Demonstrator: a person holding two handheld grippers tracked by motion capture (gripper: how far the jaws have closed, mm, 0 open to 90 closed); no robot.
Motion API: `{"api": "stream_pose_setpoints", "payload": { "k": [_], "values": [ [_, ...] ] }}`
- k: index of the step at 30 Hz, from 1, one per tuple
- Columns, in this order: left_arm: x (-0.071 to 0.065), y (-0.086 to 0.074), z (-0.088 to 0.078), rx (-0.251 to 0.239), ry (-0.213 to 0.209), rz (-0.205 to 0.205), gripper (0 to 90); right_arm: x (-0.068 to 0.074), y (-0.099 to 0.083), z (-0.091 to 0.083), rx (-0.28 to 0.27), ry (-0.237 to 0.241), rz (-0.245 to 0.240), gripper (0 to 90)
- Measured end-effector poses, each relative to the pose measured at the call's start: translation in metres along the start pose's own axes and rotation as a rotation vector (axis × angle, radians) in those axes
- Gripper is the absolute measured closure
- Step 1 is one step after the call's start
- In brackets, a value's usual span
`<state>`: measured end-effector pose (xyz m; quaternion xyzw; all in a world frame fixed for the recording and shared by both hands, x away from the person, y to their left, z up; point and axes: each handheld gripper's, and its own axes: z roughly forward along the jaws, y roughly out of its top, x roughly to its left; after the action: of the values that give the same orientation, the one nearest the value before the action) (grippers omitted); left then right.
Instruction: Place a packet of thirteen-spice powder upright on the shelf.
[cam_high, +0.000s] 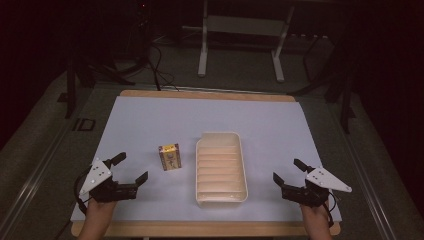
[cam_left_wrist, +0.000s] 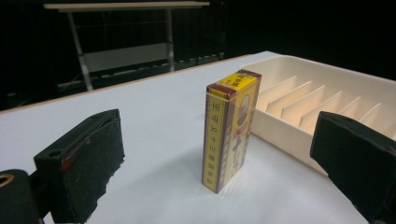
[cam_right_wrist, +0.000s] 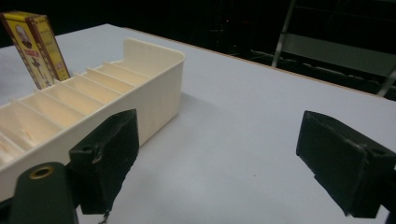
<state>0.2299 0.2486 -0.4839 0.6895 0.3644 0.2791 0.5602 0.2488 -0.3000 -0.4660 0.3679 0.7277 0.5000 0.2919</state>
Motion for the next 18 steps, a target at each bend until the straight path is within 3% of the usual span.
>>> {"api": "stream_pose_setpoints", "payload": {
  "k": [5, 8, 9, 11, 13, 15, 17, 18],
  "values": [
    [0.004, 0.003, 0.001, 0.002, -0.041, 0.01, 3.1, 0.001, 0.0, 0.0, 0.0, -0.011, -0.016, 13.3],
    [0.006, 0.003, 0.002, -0.014, -0.119, -0.001, 2.6, 0.0, 0.0, 0.0, 0.001, -0.009, -0.017, 13.3],
    [0.006, 0.003, 0.002, -0.014, -0.119, -0.001, 2.6, 0.0, 0.0, 0.0, 0.001, -0.009, -0.017, 13.3],
    [0.007, 0.004, 0.006, 0.024, -0.175, 0.048, 2.6, 0.0, -0.001, 0.001, 0.007, -0.007, -0.016, 13.4],
    [0.007, 0.005, 0.007, 0.065, -0.206, 0.082, 2.6, 0.001, -0.001, 0.001, 0.008, -0.004, -0.018, 13.4],
    [0.01, 0.005, 0.008, 0.093, -0.249, 0.078, 2.6, 0.001, -0.001, 0.0, 0.008, -0.003, -0.02, 13.4],
    [0.013, 0.004, 0.009, 0.112, -0.328, 0.075, 2.7, 0.001, -0.001, 0.0, 0.01, -0.001, -0.016, 13.6],
    [0.013, 0.004, 0.01, 0.134, -0.344, 0.092, 2.7, 0.001, -0.001, 0.001, 0.013, 0.002, -0.018, 13.6]
  ]
}}
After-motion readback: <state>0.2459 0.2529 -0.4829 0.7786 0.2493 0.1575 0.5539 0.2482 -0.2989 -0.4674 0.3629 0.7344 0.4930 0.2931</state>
